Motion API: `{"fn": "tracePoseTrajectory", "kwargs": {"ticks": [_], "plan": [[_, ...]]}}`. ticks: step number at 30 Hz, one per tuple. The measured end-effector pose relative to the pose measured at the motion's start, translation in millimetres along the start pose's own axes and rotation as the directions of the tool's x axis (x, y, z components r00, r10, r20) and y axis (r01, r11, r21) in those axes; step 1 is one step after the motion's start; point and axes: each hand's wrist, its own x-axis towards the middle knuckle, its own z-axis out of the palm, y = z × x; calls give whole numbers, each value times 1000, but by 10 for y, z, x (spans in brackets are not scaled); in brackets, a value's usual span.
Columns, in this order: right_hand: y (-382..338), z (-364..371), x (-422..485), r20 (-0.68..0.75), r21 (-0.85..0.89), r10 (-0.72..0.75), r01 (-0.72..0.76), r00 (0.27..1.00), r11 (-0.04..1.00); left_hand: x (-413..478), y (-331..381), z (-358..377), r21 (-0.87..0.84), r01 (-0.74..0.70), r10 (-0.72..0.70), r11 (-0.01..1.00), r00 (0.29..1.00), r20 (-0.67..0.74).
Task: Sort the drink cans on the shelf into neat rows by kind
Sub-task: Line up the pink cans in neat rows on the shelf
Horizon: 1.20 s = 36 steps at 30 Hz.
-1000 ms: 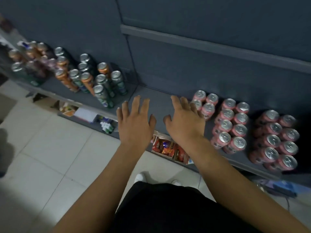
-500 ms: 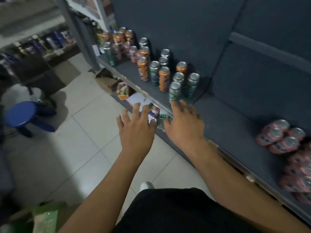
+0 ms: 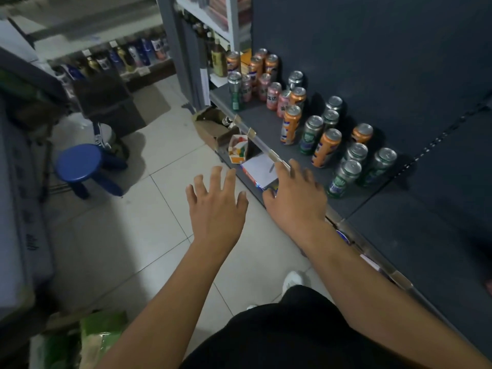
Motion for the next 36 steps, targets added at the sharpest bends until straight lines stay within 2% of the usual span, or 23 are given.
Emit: {"fn": "tracePoseTrajectory", "kwargs": {"ticks": [7,15,22,30,36], "plan": [[-138,15,927,3,42,-32,32,999,999,766,-116,76,16,40,-41,999,998,42],[-213,-162,2272,29,56,-87,85,996,995,2076,-15,95,45,91,-94,995,993,74],[-169,-355,3296,-7,83,-89,90,996,992,3115,150,174,29,70,-72,997,996,59],[-156,-185,4271,94,51,72,-77,993,996,4303,18,576,-16,-34,36,999,987,154],[-298,-147,5233,59,92,321,-325,945,941,5700,-71,787,-32,-226,228,974,952,206]]}}
